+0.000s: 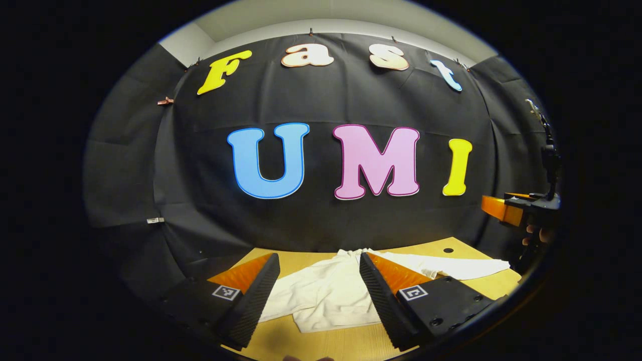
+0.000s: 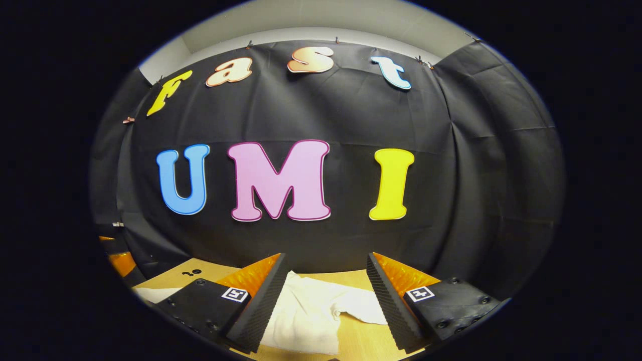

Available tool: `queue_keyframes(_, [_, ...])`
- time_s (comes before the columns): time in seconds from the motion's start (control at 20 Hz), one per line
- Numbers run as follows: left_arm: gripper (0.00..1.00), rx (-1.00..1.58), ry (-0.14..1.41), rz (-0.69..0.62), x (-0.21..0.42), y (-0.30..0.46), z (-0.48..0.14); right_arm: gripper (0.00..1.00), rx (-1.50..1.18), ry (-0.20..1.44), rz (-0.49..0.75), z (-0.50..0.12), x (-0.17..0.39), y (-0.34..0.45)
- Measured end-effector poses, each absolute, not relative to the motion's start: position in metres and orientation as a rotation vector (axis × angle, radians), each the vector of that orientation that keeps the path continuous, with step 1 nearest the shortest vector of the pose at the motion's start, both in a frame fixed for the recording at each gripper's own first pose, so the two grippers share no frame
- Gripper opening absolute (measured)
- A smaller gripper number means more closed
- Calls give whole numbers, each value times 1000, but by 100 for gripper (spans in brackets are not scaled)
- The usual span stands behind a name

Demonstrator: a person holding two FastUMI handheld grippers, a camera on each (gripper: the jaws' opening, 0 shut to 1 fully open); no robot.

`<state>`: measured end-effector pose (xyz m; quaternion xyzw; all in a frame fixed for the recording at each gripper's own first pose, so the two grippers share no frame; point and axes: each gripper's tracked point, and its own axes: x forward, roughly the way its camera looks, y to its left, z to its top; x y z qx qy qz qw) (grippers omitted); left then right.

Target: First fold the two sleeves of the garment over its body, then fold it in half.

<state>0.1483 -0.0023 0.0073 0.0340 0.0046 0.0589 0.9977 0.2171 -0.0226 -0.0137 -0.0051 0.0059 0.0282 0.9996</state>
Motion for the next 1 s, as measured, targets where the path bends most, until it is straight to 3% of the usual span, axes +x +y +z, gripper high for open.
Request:
queue_keyframes(0.5, [99, 65, 54, 171, 185, -5, -12, 97, -11, 101, -150, -58, 290, -143])
queue_keyframes(1.0, [99, 56, 152, 183, 214, -23, -46, 97, -84, 283, -368, -137, 314, -292])
